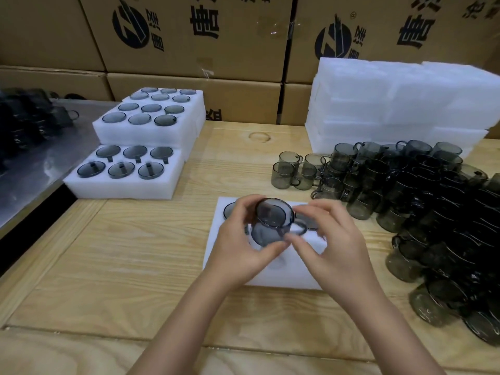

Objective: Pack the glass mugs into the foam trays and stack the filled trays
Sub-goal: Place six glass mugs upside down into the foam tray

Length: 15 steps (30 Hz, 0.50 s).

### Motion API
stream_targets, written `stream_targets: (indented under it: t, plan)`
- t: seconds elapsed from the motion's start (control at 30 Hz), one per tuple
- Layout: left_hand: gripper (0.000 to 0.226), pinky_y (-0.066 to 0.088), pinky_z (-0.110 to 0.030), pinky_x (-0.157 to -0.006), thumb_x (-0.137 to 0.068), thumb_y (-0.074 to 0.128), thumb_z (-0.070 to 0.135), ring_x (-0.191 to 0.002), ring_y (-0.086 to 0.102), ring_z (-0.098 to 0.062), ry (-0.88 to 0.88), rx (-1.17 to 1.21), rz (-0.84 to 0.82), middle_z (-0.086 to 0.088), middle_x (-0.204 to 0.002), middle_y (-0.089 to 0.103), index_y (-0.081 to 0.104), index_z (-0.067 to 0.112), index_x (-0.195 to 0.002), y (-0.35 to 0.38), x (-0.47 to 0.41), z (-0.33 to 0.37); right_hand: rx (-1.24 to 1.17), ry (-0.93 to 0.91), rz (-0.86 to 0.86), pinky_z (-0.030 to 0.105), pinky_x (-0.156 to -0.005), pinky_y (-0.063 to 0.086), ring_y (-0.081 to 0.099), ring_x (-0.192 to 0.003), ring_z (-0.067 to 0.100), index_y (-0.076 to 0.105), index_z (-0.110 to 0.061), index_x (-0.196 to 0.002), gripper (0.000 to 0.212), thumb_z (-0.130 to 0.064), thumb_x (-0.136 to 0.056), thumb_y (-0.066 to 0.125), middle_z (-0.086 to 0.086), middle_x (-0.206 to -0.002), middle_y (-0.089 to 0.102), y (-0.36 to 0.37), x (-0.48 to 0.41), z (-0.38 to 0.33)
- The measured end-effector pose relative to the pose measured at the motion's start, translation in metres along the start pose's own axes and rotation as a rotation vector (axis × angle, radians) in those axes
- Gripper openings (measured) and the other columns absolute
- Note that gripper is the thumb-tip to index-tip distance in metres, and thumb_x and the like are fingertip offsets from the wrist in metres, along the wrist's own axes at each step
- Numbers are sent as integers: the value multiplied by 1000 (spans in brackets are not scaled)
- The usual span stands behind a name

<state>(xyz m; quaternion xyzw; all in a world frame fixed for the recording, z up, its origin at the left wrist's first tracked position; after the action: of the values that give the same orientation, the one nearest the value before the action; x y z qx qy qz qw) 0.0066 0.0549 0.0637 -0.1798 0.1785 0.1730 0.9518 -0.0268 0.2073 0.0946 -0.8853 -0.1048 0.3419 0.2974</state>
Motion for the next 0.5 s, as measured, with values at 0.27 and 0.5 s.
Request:
stream_targets:
  t: [0.27, 0.5]
  plan:
    - [75, 33, -18, -81, -55, 89, 15, -95, 40, -13, 116, -442, 287, 3, -104, 41, 34, 21, -107, 22, 21, -4, -405, 320, -169, 13, -102, 36, 40, -122, -12, 41, -49, -124, 62, -39, -73, 75, -24, -132, 48, 44, 15, -4]
    - [48, 34, -5, -78, -66, 58, 40, -90, 46, -1, 94, -331, 41, 11, -102, 51, 52, 16, -106, 13, 25, -5, -388, 219, -189, 2, -88, 34, 46, -113, -15, 58, -42, -105, 50, -18, -68, 82, -24, -124, 52, 35, 2, 15]
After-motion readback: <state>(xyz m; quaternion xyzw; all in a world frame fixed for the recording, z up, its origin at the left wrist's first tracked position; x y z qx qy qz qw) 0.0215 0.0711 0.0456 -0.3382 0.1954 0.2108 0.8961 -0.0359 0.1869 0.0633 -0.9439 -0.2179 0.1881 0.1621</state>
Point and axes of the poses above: each hand's wrist, its own x-axis away from the middle knuckle, its own y-axis out of the palm, z = x × y, the point moved 4 cm from there along -x, towards the middle knuckle
